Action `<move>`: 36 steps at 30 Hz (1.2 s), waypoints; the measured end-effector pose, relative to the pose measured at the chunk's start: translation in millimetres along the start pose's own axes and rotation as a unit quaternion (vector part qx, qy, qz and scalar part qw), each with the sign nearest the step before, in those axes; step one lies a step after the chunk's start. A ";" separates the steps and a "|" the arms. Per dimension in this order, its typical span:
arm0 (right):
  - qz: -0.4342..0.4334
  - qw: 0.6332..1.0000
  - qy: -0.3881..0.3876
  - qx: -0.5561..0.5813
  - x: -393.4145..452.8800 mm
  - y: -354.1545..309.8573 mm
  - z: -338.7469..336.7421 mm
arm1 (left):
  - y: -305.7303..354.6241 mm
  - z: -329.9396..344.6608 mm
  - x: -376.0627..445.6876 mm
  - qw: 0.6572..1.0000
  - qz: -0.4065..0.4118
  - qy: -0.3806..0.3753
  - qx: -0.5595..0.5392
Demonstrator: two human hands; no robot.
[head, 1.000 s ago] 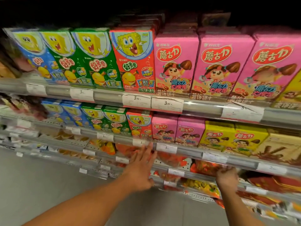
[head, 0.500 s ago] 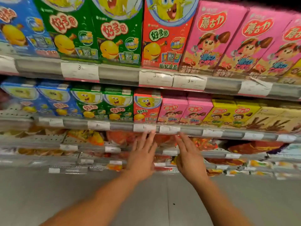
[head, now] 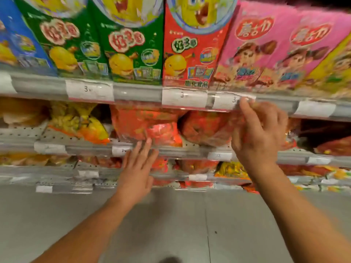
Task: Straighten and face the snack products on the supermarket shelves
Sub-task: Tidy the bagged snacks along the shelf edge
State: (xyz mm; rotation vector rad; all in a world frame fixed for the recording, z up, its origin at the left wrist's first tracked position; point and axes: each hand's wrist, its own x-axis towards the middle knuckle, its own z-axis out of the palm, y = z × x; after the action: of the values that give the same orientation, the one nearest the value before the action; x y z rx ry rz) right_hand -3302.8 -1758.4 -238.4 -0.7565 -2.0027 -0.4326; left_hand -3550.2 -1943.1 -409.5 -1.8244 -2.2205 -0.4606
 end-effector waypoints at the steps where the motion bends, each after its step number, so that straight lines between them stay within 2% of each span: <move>1: -0.003 0.999 0.035 -0.002 -4.7 1.3 8.6 | -0.4 14.2 1.3 1.000 0.004 0.026 0.004; 8: -0.020 0.979 0.205 0.004 -17.3 4.9 49.7 | -7.0 80.4 16.8 0.980 0.005 0.174 0.092; 14: 0.022 0.971 0.233 0.045 -21.3 -4.3 57.2 | -11.9 98.9 26.1 0.966 -0.004 0.226 0.122; 16: 0.021 0.976 0.205 0.065 -28.3 -8.6 55.8 | -11.5 97.0 25.2 0.969 -0.011 0.211 0.129; 18: 0.023 0.986 0.141 0.081 -52.7 -12.9 53.4 | -10.9 92.8 19.6 0.974 -0.013 0.180 0.134; 22: 0.027 0.992 -0.071 0.105 -163.3 -12.9 57.2 | -10.8 84.4 16.9 0.981 -0.005 0.124 0.152; 24: 0.041 0.984 -0.138 0.104 -212.7 0.3 66.1 | -8.2 84.2 18.5 0.980 -0.014 0.129 0.150; 27: 0.120 0.982 -0.134 0.065 -252.4 30.4 77.7 | -3.9 86.5 18.4 0.981 -0.017 0.126 0.148; 30: 0.054 0.989 -0.131 -0.038 -266.0 43.3 82.1 | -1.6 82.2 15.1 0.983 -0.021 0.103 0.151; 36: 0.024 0.991 -0.129 -0.035 -243.5 49.6 85.9 | 1.3 76.2 12.9 0.982 -0.031 0.075 0.168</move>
State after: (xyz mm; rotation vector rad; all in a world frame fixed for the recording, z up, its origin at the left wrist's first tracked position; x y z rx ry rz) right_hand -3230.9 -1754.8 -491.3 -0.9421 -2.2128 -0.3961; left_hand -3549.9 -1902.1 -475.0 -1.5018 -2.1060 -0.2096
